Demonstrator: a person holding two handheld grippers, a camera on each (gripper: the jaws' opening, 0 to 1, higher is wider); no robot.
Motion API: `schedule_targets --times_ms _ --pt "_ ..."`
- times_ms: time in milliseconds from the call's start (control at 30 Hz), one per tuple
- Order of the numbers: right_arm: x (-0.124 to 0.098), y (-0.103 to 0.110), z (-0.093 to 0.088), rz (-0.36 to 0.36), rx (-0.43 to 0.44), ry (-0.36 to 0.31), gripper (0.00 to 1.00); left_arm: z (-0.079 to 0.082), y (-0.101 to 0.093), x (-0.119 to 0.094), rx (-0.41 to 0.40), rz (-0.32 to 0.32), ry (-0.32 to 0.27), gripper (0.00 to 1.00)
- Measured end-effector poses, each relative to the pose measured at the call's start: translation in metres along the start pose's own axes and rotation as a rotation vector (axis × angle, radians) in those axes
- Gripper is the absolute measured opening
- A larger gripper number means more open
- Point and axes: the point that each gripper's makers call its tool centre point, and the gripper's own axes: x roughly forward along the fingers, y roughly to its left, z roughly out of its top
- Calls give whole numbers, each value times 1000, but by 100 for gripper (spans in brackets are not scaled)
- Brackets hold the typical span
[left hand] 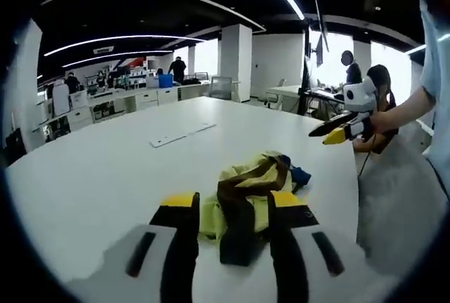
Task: Fold the garment on the visible template until the final outline fits inside the template.
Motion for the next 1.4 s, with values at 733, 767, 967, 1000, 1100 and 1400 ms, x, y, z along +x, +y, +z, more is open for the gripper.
schedule_targets --times_ms 733,767,967,1000,1100,1400 --pt "51 -6 -57 65 172 172 0 -55 -1 45 -140 9 68 16" --pt "52 -6 -58 66 186 175 0 -56 0 46 -142 9 67 16" --pt "40 -9 -58 47 142 183 0 -54 -2 49 -144 1 64 14" --pt "36 -10 -57 50 126 180 0 -54 -2 48 -145 2 65 14" --pt "24 -19 -50 19 133 158 0 -57 -1 47 -143 2 76 13" --pt "11 -38 -45 -30 129 140 0 -64 6 50 -136 19 101 9"
